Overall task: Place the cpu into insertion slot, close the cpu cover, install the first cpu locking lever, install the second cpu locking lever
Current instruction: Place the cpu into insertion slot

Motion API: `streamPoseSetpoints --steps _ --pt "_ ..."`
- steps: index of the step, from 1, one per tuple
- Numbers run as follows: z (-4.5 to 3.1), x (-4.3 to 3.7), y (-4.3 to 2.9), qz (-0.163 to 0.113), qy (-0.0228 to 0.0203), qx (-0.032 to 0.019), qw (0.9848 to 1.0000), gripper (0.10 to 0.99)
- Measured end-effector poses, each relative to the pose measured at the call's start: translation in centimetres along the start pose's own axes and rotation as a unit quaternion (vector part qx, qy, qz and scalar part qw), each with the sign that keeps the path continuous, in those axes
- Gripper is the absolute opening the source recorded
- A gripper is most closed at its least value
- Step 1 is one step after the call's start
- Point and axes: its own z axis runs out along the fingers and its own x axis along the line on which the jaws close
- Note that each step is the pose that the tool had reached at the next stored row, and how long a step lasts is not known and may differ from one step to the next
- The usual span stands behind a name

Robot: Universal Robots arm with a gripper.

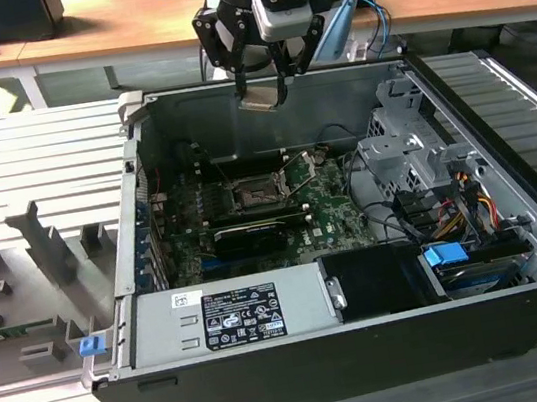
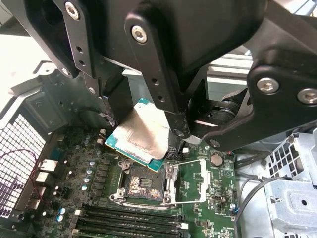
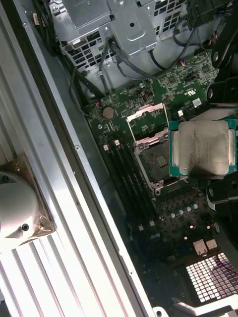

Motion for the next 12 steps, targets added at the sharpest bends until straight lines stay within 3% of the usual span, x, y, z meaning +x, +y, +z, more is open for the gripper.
streamPoseSetpoints --steps 12 --pt "0.00 0.00 0.00 0.017 -0.0015 -0.0003 0.9999 0.529"
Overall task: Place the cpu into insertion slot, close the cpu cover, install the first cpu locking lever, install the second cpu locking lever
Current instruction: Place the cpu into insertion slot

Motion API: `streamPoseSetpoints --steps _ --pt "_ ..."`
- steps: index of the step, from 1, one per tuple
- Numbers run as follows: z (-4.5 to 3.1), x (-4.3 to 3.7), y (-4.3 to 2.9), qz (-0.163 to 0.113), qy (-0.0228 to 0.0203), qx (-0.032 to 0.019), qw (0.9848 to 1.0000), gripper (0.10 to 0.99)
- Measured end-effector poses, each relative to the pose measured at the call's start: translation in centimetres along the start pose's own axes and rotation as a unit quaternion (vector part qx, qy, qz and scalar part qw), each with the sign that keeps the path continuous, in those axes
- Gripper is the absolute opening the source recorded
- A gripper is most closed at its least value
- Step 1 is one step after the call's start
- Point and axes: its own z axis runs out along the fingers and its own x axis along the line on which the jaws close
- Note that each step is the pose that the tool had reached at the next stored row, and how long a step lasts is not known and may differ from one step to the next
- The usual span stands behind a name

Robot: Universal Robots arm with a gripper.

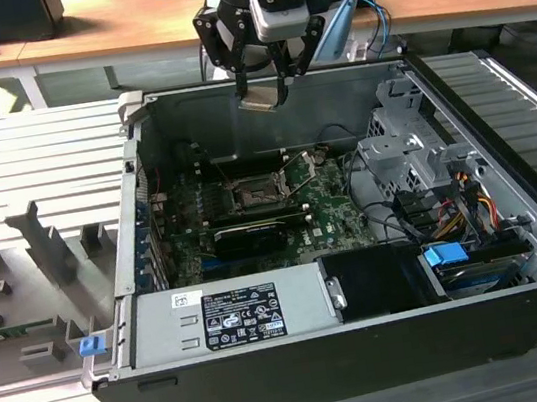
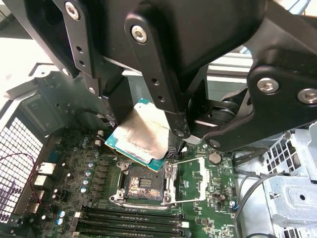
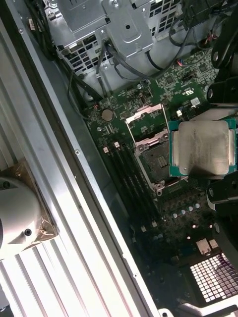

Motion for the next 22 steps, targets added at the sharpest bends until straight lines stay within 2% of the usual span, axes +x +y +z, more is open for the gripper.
streamPoseSetpoints --steps 22 --pt "0.00 0.00 0.00 0.030 -0.0027 -0.0006 0.9995 0.529"
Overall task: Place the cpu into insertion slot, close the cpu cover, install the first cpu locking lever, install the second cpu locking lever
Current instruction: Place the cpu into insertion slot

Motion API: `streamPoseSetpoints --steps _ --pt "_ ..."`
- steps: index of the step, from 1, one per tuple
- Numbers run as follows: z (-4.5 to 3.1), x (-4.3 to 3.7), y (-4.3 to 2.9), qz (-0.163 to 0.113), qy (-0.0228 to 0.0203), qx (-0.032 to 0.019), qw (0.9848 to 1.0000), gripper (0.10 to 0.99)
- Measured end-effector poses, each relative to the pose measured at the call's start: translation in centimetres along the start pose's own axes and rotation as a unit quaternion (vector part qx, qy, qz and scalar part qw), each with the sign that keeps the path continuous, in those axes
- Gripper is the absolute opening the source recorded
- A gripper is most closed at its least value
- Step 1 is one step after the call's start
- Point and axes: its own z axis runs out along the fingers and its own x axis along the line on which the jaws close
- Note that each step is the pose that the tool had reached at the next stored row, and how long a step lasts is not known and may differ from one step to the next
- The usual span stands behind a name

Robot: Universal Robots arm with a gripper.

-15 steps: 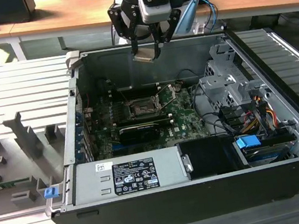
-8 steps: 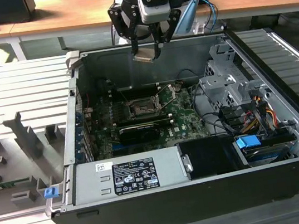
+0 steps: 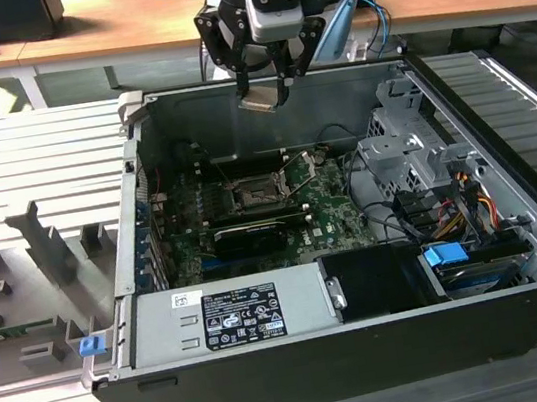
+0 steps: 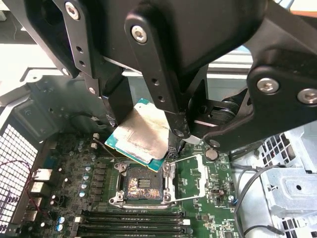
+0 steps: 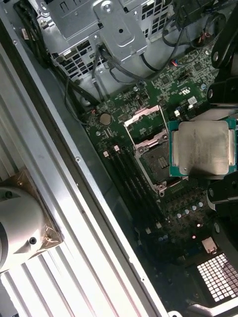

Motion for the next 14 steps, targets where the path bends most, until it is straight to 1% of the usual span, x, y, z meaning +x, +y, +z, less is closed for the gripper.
streamPoseSetpoints --steps 14 --pt "0.01 0.00 0.00 0.024 -0.0022 -0.0005 0.9997 0.529"
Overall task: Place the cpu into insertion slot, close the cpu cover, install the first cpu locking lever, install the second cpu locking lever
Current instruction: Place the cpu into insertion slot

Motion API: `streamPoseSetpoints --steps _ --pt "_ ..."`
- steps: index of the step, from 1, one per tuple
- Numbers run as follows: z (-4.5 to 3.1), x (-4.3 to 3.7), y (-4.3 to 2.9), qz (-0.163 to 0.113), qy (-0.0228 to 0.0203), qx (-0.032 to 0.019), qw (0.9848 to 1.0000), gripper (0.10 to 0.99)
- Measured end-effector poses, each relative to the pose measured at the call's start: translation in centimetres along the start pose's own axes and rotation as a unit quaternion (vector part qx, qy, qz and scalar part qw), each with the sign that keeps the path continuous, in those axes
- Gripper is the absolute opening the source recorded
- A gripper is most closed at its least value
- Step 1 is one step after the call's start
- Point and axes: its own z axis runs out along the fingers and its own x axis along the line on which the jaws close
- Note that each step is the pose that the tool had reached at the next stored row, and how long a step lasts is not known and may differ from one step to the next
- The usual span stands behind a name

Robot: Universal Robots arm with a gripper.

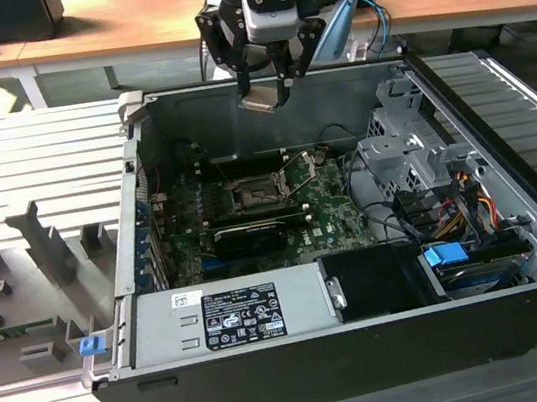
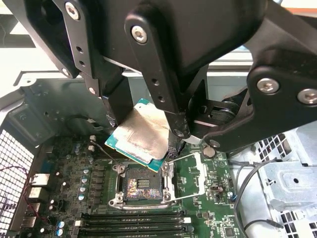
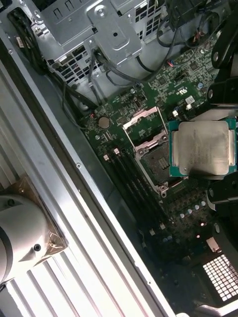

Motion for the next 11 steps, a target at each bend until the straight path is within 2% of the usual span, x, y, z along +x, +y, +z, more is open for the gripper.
streamPoseSetpoints --steps 7,11 --pt "0.01 0.00 0.00 0.014 -0.0013 -0.0003 0.9999 0.529" --pt "0.07 0.00 -0.01 0.044 -0.0041 -0.0008 0.9990 0.529"
